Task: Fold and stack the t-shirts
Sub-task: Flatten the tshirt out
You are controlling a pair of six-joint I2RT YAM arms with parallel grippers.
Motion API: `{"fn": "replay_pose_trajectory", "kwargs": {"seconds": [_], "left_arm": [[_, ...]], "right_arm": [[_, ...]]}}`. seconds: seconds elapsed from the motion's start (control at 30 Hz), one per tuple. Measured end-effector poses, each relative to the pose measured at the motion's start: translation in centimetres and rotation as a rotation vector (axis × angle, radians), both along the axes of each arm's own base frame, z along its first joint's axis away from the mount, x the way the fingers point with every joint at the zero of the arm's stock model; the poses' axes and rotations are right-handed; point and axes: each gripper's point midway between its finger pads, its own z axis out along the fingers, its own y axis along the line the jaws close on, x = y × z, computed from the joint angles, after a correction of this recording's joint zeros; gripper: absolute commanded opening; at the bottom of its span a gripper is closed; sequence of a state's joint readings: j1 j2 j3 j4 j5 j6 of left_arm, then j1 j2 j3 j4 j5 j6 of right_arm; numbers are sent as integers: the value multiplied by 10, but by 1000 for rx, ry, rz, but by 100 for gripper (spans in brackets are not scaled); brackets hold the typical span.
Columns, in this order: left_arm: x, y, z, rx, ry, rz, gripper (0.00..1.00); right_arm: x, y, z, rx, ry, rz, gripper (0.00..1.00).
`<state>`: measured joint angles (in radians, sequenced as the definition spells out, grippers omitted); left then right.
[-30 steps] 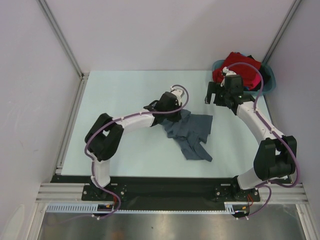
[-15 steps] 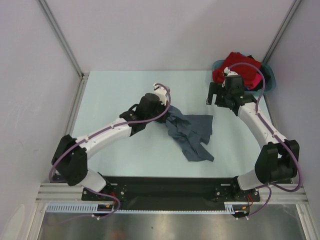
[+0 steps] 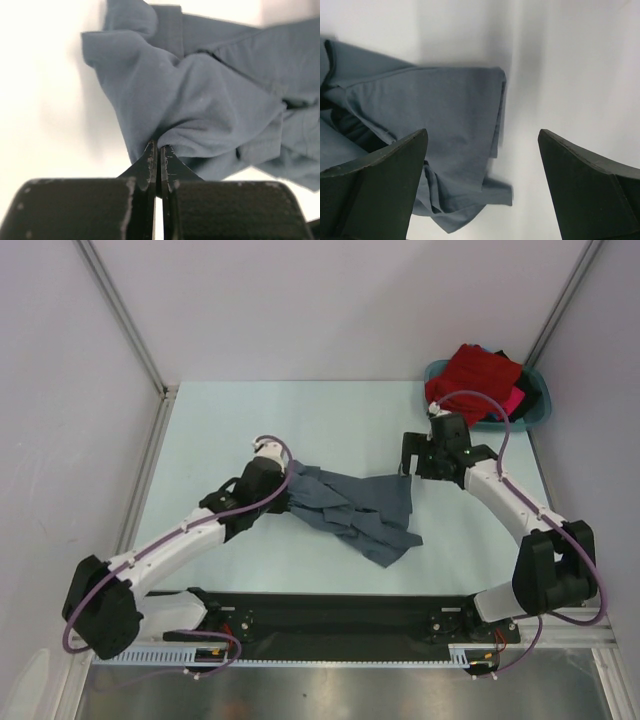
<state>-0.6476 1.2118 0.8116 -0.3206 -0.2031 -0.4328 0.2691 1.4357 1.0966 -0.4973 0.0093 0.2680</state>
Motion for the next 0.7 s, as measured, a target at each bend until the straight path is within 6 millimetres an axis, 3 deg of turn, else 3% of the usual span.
{"fn": "replay_pose_trajectory", "kwargs": {"seconds": [0.1, 0.13, 0.17, 0.2, 0.27, 0.37, 0.5, 0.6, 0.67, 0.7], "left_arm": [[-7, 21, 3, -13, -7, 96, 0], [-10, 29, 5, -17, -11, 129, 5], [-12, 37, 7, -20, -19, 158, 39], [-13, 43, 8, -14, -25, 175, 41], [-16, 50, 14, -33, -44, 212, 28], [-16, 53, 22, -48, -70, 221, 35], [-14, 51, 20, -50, -68, 220, 29], [-13, 49, 9, -28, -36, 214, 29], [-12, 47, 1, -15, -12, 208, 29], [-13, 45, -2, -14, -2, 201, 27]], "right_arm": [[-14, 11, -20, 20, 55, 20, 98], [-19, 13, -28, 23, 77, 25, 98], [-24, 15, -36, 31, 101, 26, 97], [-28, 16, -43, 41, 124, 24, 96], [-35, 19, -55, 70, 158, 22, 93], [-42, 29, -66, 135, 193, 28, 89], [-45, 49, -75, 227, 225, 59, 85], [-49, 68, -78, 279, 244, 100, 83], [-52, 80, -76, 307, 248, 132, 73], [-54, 86, -74, 323, 247, 149, 58]]}}
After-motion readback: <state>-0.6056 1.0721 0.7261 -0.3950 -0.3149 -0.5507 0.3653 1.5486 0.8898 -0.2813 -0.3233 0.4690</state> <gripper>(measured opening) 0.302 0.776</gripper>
